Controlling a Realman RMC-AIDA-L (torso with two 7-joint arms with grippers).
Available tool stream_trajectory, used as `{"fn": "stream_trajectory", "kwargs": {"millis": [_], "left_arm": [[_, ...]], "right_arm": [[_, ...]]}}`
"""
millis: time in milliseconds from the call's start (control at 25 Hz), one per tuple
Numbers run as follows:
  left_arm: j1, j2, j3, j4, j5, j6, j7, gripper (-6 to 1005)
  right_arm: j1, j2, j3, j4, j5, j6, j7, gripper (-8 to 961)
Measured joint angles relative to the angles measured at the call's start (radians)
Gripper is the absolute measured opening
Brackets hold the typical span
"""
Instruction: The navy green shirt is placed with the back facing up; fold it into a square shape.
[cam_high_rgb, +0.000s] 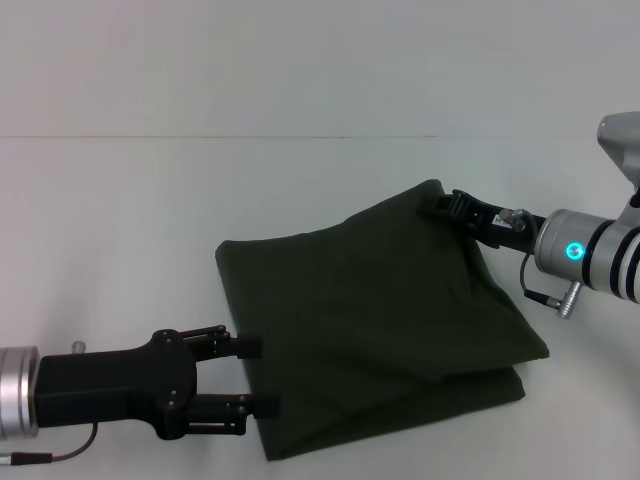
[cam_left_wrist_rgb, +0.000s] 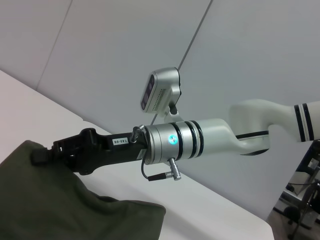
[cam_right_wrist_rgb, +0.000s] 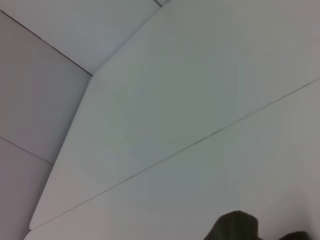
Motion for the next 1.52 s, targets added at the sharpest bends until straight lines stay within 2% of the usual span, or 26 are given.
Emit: {"fn": "stream_trajectory", "kwargs": {"millis": [40,280,840,1520], "left_arm": [[0.000,0.000,0.000,0.000,0.000,0.000,0.000,859],[0.000,0.000,0.000,0.000,0.000,0.001,0.000,859],[0.003,-0.001,0.000,0.000,0.000,0.011,0.000,860],[0.005,-0.011,0.008,-0.002,0.006,0.014,0.004,859]], "right_arm": [[0.000,0.000,-0.001,0.001,0.000,0.000,0.000,206],[-0.002,0.000,0.000,0.002,0.000,0.000,0.000,26],[-0.022,-0.001,0.016,-0.008,0.089,-0.012,-0.048,26],[0.010,0.003,0.009,0.003,0.107,0.116,-0.081,28]]}}
